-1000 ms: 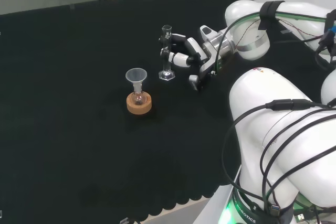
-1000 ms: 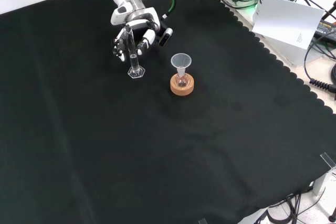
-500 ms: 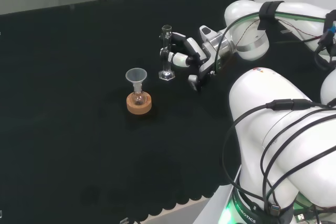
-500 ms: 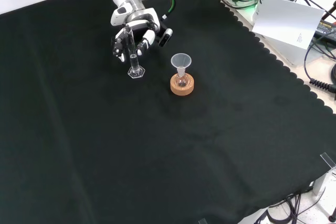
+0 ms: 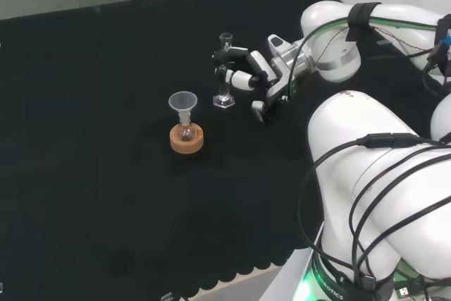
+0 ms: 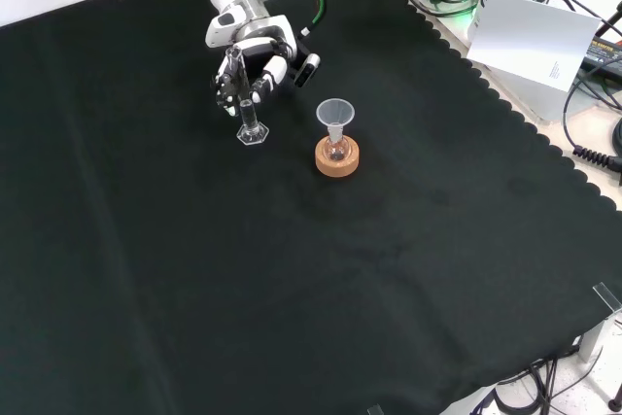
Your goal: Pick up the graduated cylinder.
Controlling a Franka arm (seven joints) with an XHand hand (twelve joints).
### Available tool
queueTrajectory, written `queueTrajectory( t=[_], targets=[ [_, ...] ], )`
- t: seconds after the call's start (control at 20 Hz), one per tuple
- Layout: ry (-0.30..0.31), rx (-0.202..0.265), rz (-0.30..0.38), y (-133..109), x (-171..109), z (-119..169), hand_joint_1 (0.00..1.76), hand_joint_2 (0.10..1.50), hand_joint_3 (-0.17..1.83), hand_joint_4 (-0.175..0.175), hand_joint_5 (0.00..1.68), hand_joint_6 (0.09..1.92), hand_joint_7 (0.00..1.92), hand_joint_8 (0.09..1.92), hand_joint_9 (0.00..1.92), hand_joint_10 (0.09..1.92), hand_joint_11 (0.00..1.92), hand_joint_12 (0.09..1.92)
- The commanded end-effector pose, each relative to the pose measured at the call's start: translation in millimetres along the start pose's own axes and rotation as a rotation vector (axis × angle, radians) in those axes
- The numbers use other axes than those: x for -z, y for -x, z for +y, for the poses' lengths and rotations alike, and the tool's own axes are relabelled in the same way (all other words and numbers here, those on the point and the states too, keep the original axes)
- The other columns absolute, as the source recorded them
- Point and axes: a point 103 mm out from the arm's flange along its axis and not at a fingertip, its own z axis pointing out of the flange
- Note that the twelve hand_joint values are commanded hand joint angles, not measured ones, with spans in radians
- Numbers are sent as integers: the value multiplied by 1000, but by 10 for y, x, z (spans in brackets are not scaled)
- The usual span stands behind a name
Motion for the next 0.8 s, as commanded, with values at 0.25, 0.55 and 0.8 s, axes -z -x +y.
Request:
queueTrajectory(
  t=[0.25,0.55,0.8],
  targets=[
    [2,1,-154,-97,-25,46,1134,1183,-12,-175,865,1174,884,651,1167,297,1003,947],
    [-18,27,-284,-172,27,65,1133,1185,-4,-175,855,1191,869,698,1195,298,1027,913],
    [-50,39,-343,-212,71,66,1134,1184,-4,-175,856,1190,868,714,1206,299,1040,906]
  ],
)
